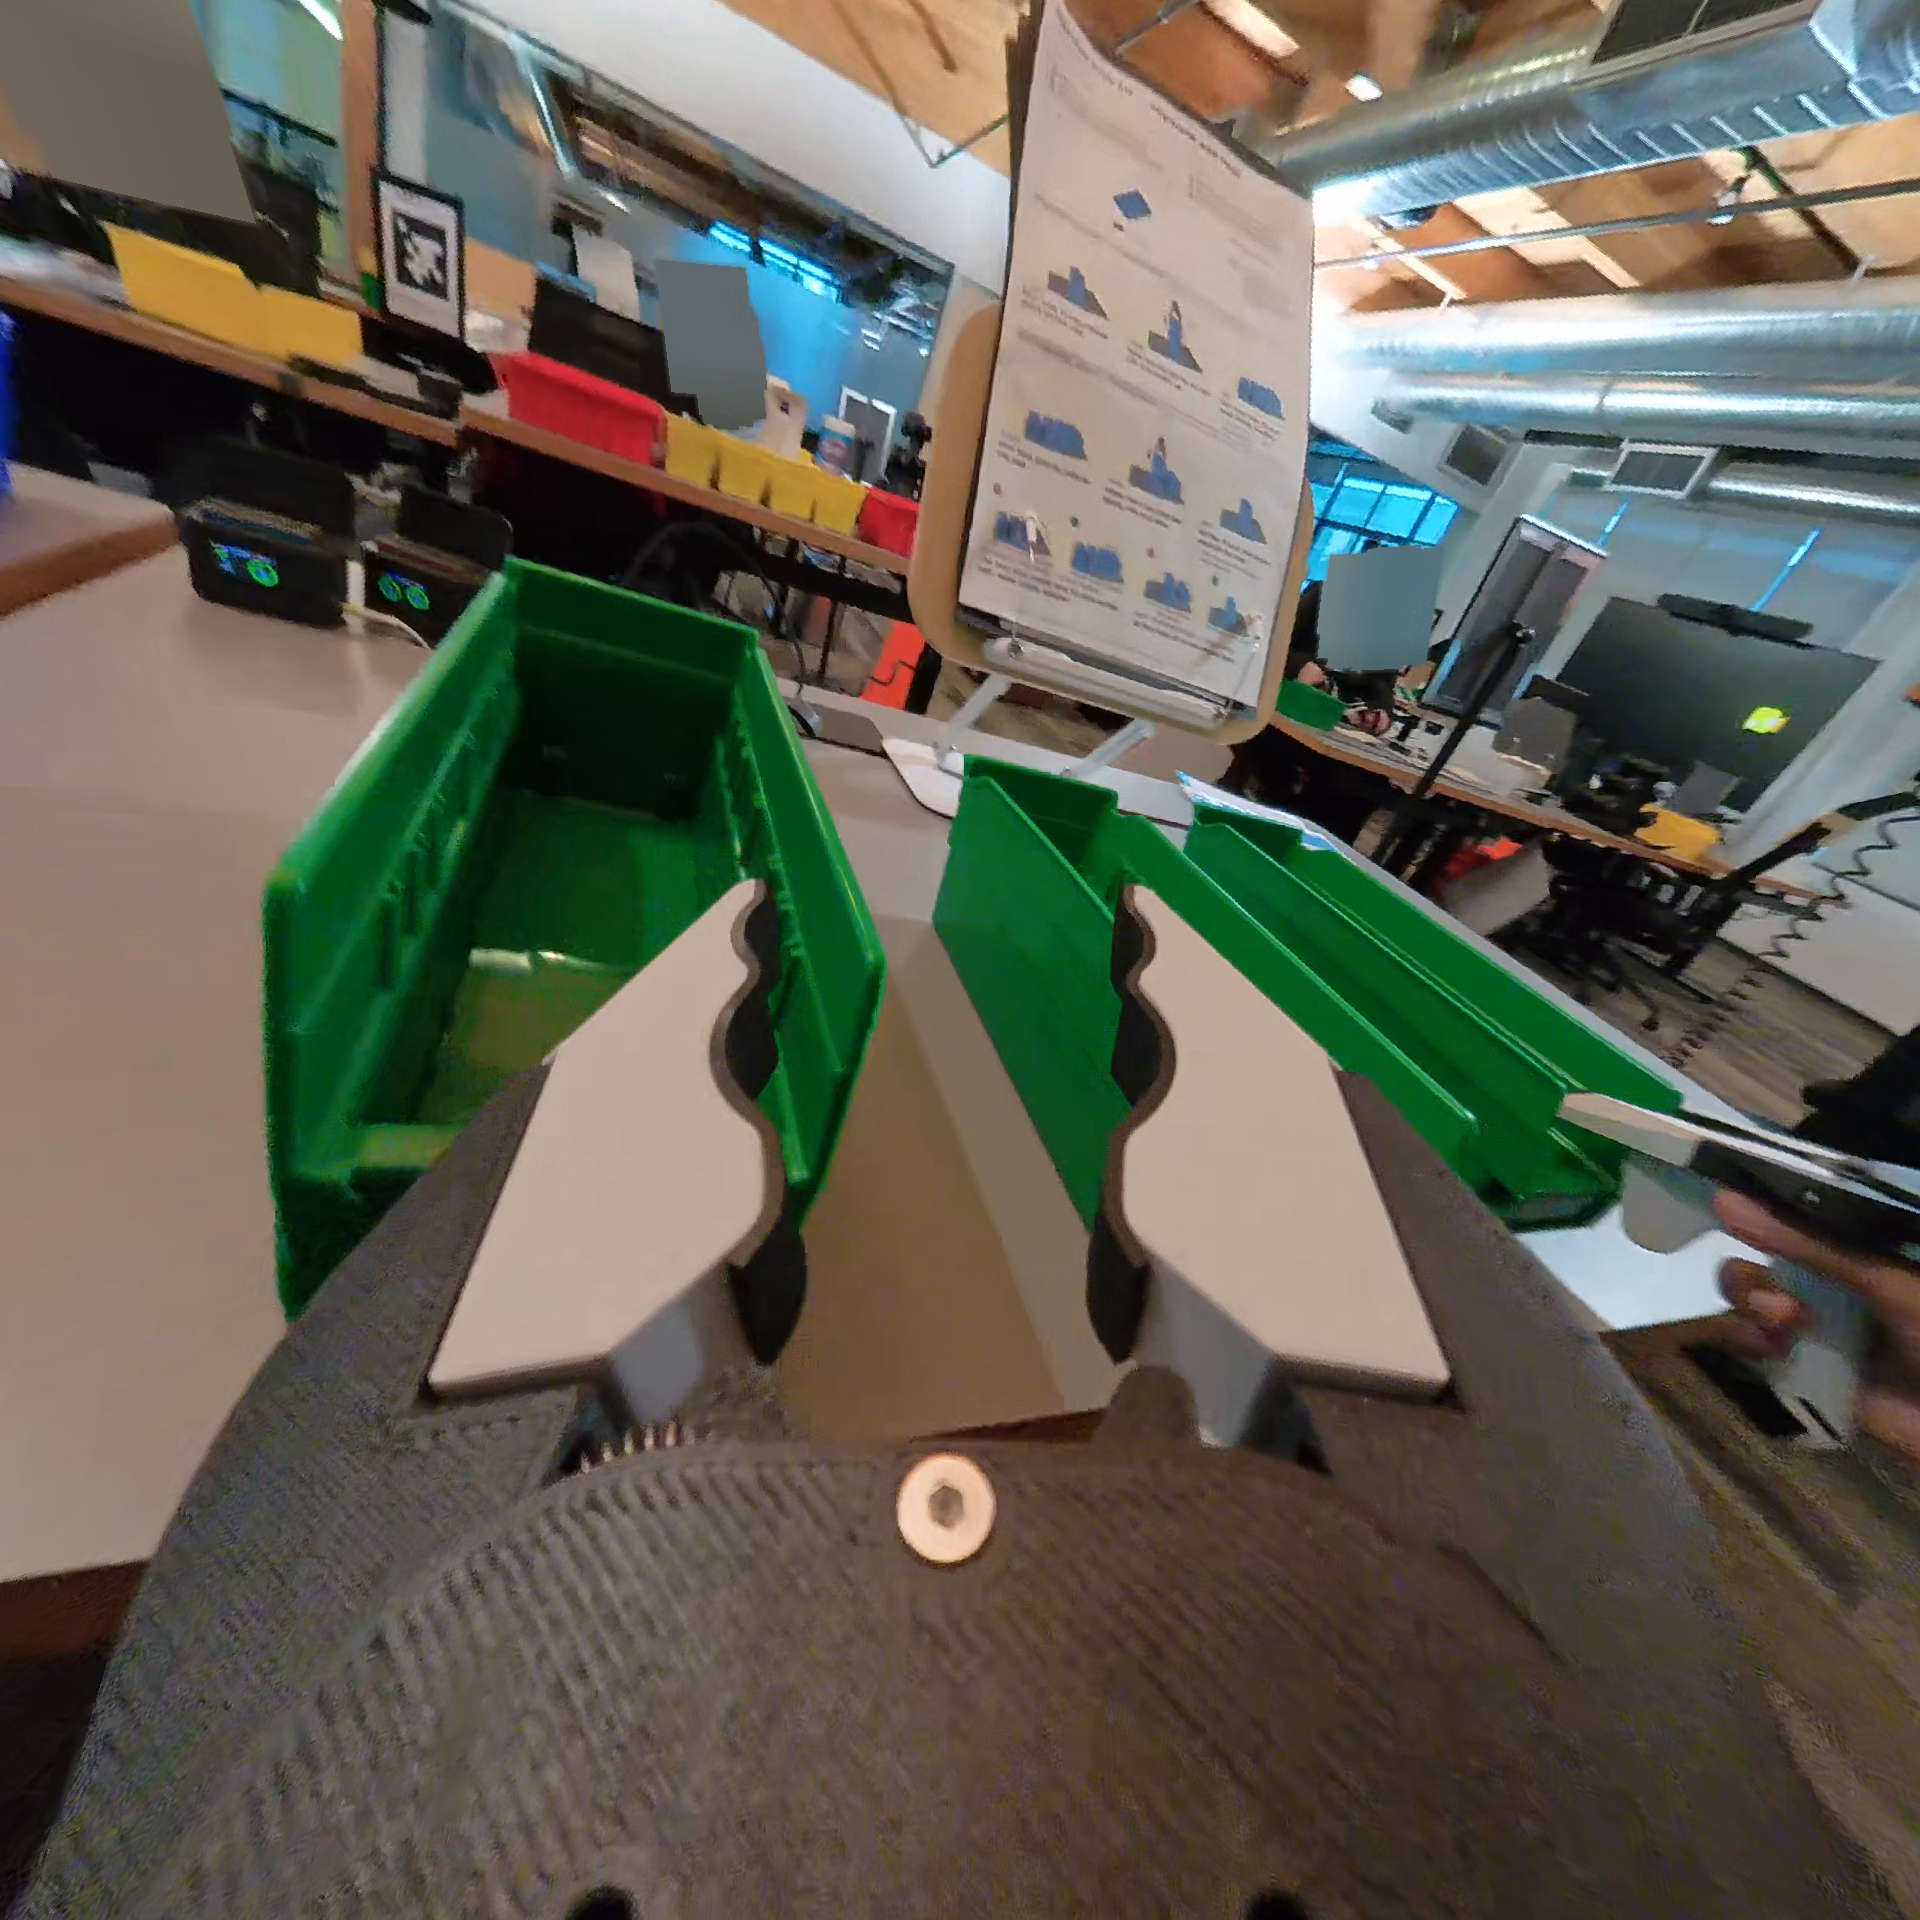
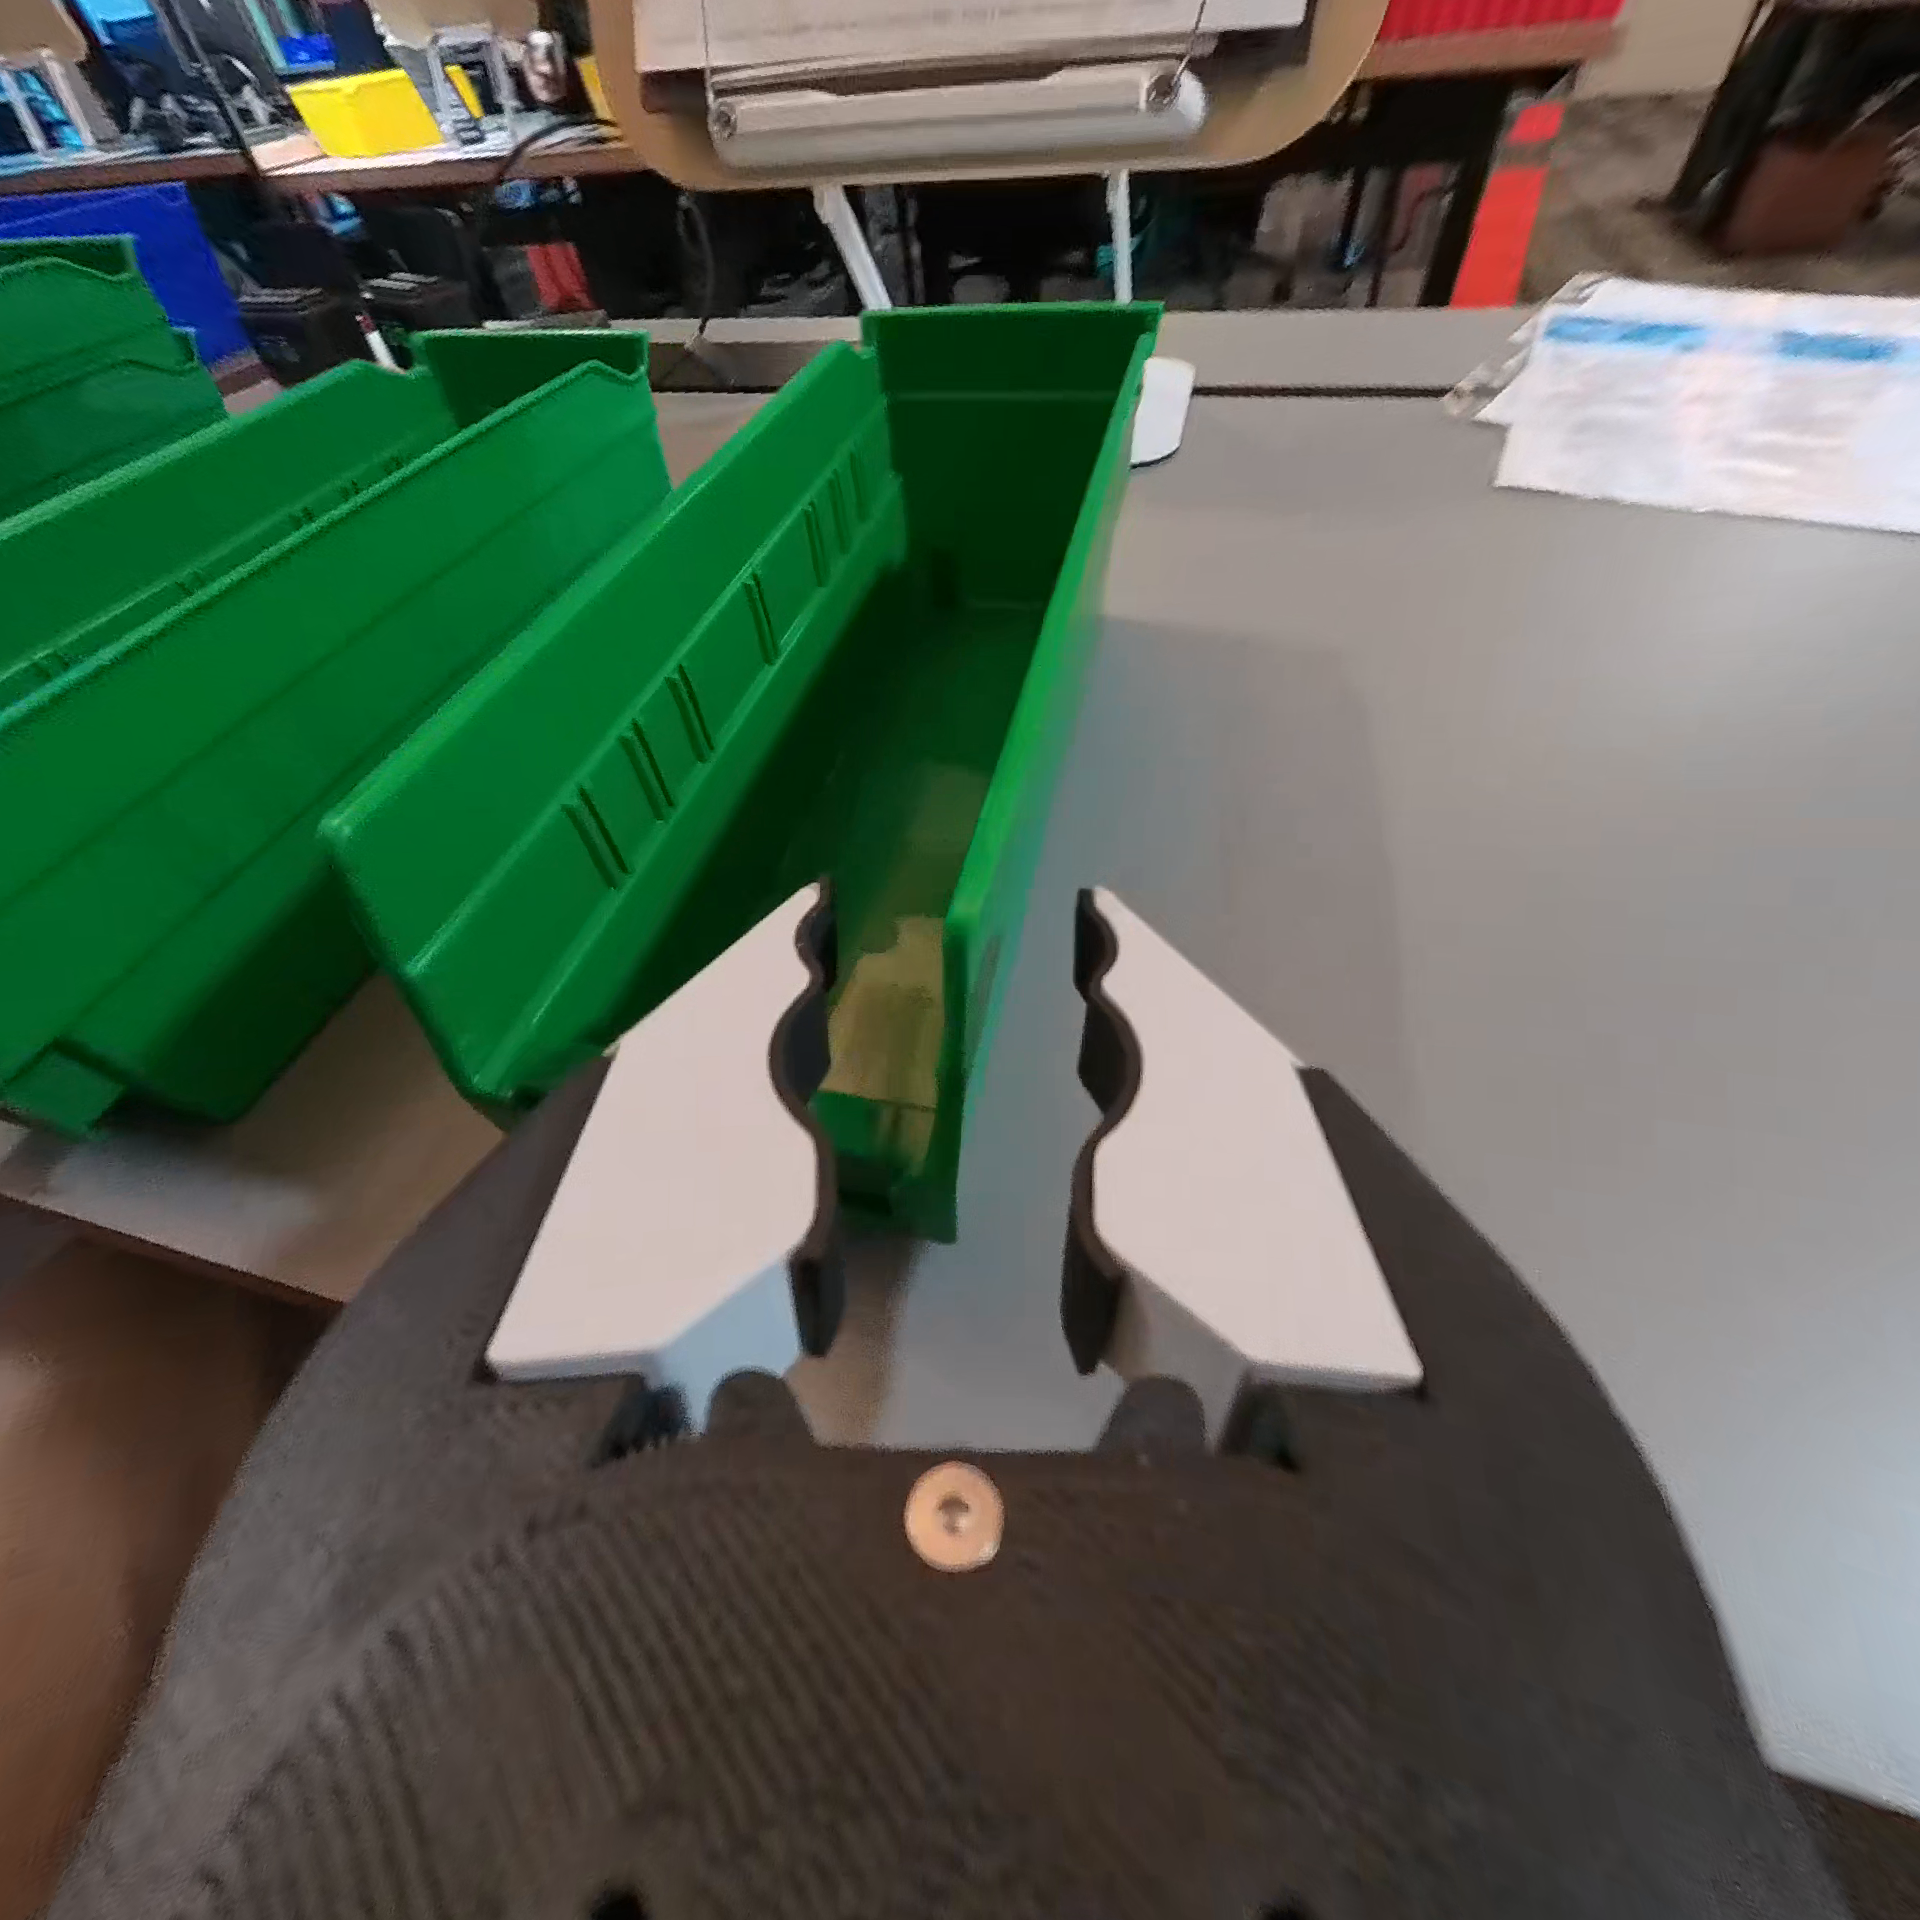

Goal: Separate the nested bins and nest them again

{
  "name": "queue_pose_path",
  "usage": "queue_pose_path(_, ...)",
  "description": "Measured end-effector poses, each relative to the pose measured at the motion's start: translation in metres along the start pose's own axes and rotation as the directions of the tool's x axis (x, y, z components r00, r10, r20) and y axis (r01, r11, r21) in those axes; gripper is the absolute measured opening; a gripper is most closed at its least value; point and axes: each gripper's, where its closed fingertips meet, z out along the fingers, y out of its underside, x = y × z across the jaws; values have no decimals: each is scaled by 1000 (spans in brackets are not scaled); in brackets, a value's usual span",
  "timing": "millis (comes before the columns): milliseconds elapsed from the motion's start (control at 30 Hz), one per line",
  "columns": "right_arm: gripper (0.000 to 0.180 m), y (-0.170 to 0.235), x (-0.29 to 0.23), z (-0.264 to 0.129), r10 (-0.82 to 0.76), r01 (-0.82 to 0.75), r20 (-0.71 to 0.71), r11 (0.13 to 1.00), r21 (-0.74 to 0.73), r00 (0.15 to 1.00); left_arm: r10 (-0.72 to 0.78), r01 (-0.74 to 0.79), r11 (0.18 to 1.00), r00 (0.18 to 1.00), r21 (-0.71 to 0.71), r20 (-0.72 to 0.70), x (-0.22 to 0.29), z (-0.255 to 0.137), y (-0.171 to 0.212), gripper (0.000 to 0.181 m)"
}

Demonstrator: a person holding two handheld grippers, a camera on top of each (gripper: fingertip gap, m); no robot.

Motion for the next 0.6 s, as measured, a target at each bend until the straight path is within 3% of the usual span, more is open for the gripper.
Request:
queue_pose_path(200,22,0,1,15,-8,9,19,999,-31,1000,-14,12,998,999,-56,-44,17,-8,20,61)
queue_pose_path(400,5,-6,14,12,89,-90,-24,996,-26,996,-33,19,993,992,-114,-123,43,-9,40,58)
queue_pose_path(600,3,-43,23,-20,116,-105,-49,978,182,992,61,-102,976,975,-191,-211,80,-1,63,67)
